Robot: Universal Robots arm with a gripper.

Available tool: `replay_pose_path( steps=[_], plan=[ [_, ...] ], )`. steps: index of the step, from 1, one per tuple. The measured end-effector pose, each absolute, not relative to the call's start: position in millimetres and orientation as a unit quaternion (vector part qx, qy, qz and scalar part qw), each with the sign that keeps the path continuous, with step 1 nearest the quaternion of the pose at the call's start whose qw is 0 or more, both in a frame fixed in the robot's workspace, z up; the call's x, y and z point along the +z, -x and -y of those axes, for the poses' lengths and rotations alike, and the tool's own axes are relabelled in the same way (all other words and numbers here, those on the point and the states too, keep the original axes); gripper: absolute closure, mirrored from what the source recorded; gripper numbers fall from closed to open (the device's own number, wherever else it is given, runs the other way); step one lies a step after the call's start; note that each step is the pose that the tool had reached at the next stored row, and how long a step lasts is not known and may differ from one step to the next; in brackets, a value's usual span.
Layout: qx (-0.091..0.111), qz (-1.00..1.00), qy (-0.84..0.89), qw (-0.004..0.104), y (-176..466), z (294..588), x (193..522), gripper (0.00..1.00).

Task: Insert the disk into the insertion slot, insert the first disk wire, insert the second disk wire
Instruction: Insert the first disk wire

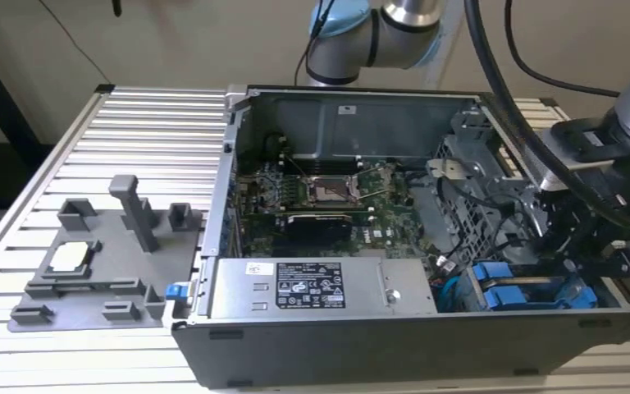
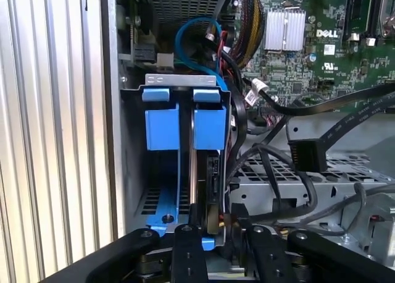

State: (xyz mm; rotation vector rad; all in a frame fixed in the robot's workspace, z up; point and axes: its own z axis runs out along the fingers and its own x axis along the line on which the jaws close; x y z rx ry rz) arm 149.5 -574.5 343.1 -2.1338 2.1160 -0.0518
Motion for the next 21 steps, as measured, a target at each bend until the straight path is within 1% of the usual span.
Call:
replay_pose_path(
  steps=[21],
  plan=[
    [-0.020,-0.703,0.709,0.057,-149,574,388,0.67]
  ],
)
